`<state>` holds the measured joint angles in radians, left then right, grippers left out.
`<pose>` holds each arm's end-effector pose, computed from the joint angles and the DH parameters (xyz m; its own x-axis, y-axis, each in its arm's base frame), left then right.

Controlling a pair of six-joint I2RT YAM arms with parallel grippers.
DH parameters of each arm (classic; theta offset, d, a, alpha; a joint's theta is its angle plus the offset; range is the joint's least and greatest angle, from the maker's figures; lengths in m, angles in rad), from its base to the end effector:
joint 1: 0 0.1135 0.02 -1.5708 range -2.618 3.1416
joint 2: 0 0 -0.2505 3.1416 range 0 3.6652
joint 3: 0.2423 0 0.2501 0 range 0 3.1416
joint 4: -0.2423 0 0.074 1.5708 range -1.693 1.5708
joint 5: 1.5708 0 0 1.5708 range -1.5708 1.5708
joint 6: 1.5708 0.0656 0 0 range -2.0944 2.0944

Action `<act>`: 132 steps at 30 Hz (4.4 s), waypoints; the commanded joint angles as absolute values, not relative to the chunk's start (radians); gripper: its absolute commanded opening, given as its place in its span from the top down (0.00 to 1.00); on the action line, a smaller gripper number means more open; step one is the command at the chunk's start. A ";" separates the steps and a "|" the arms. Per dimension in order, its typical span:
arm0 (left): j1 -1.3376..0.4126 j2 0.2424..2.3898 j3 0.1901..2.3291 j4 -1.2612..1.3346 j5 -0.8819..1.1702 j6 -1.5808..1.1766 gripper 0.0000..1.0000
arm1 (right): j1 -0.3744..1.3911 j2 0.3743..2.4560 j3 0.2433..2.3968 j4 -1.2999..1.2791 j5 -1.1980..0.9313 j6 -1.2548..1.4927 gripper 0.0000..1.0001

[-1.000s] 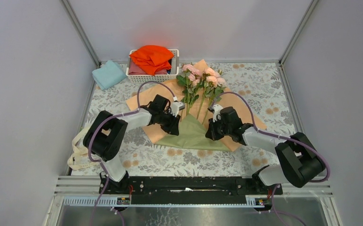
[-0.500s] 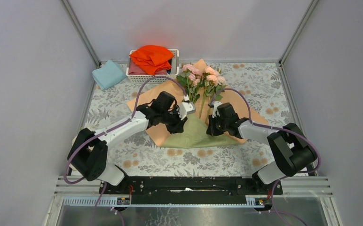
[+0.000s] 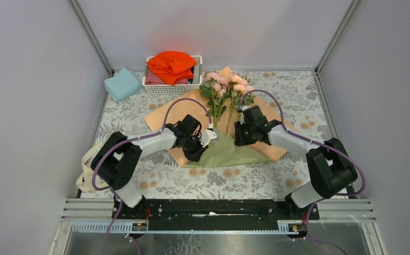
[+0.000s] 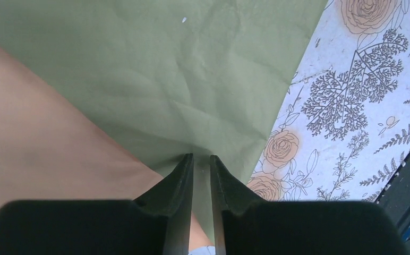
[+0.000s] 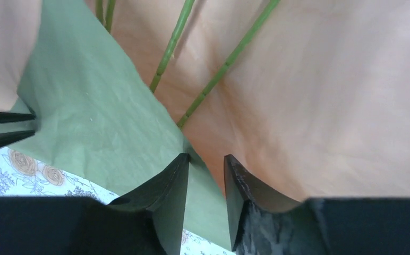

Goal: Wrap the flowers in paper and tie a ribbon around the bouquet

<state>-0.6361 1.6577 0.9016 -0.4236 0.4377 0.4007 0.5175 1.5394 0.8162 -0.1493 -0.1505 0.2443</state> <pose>0.2332 -0.2068 0.1168 -0.4242 0.7525 -0.5039 0.9052 0.3683 -0.2121 0.2760 0.1684 0.1418 -0.7844 -0.1714 -0.5960 -0.3949 0.8791 0.2669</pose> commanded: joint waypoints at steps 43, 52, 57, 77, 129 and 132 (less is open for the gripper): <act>-0.632 1.664 0.884 -0.411 0.357 0.416 0.78 | 0.125 1.054 0.587 -0.242 -0.058 0.657 1.00; -0.632 1.664 0.893 -0.424 0.354 0.420 0.78 | 0.573 1.380 0.745 -0.079 -0.158 0.584 1.00; -0.638 1.629 0.879 -0.481 0.359 0.487 0.76 | 0.569 1.482 0.707 -0.074 -0.169 0.634 1.00; -0.671 1.321 0.854 -0.767 0.058 0.661 0.70 | 0.529 1.468 0.620 -0.100 -0.160 0.667 1.00; -0.739 1.944 1.125 -0.125 0.399 -0.033 0.57 | 0.507 1.167 0.433 -0.423 0.305 1.371 0.48; -0.739 1.942 1.126 -0.126 0.398 -0.028 0.57 | 0.507 1.159 0.408 -0.372 0.322 1.375 0.55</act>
